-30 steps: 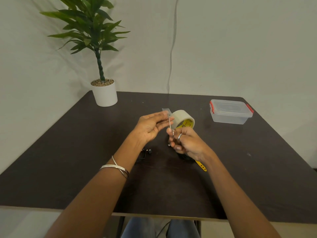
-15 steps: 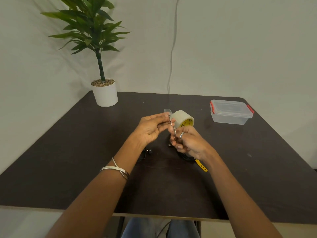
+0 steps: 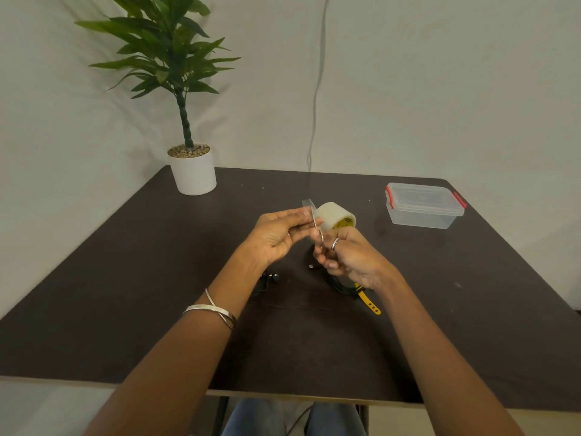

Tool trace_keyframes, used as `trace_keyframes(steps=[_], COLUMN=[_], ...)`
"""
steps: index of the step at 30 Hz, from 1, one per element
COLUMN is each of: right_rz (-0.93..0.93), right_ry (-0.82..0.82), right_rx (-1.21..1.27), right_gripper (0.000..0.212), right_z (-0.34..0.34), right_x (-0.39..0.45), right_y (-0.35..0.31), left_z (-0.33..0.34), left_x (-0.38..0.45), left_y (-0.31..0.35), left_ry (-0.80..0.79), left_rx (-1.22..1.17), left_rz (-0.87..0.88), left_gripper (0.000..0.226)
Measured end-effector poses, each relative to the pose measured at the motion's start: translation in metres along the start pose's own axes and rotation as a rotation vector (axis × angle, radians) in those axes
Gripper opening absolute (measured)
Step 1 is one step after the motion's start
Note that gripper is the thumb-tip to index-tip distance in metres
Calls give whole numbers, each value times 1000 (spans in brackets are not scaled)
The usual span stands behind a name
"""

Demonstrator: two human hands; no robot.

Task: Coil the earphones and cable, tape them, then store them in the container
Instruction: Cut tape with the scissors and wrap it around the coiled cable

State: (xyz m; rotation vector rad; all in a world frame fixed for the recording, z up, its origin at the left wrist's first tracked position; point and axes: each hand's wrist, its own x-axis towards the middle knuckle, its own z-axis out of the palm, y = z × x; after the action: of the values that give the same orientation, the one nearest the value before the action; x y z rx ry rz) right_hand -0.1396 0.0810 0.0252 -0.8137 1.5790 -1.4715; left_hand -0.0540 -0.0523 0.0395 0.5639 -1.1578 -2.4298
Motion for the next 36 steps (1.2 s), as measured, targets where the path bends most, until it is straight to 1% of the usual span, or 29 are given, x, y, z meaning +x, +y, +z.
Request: trace_keyframes(steps=[8, 14, 17, 21, 25, 32, 36], right_rz=[9, -4, -6, 8, 22, 44, 47], right_ry=[6, -4, -19, -21, -14, -35, -33], right_rx=[14, 26, 21, -19, -25, -73, -49], right_gripper=[41, 35, 34, 39, 43, 46, 45], right_z=[-1, -2, -4, -4, -4, -3, -4], right_x=[5, 5, 4, 5, 8, 9, 10], right_y=[-5, -2, -4, -6, -8, -13, -13], left_z=[3, 1, 2, 4, 4, 5, 5], left_x=[-3, -4, -3, -1, 2, 4, 5], left_y=[2, 3, 3, 3, 1, 1, 1], left_ry=[-20, -30, -8, 86, 116, 112, 101], left_rx=[13, 26, 27, 123, 167, 193, 191], left_rz=[1, -7, 0, 42, 51, 52, 48], left_gripper=[12, 13, 14, 13, 6, 6, 7])
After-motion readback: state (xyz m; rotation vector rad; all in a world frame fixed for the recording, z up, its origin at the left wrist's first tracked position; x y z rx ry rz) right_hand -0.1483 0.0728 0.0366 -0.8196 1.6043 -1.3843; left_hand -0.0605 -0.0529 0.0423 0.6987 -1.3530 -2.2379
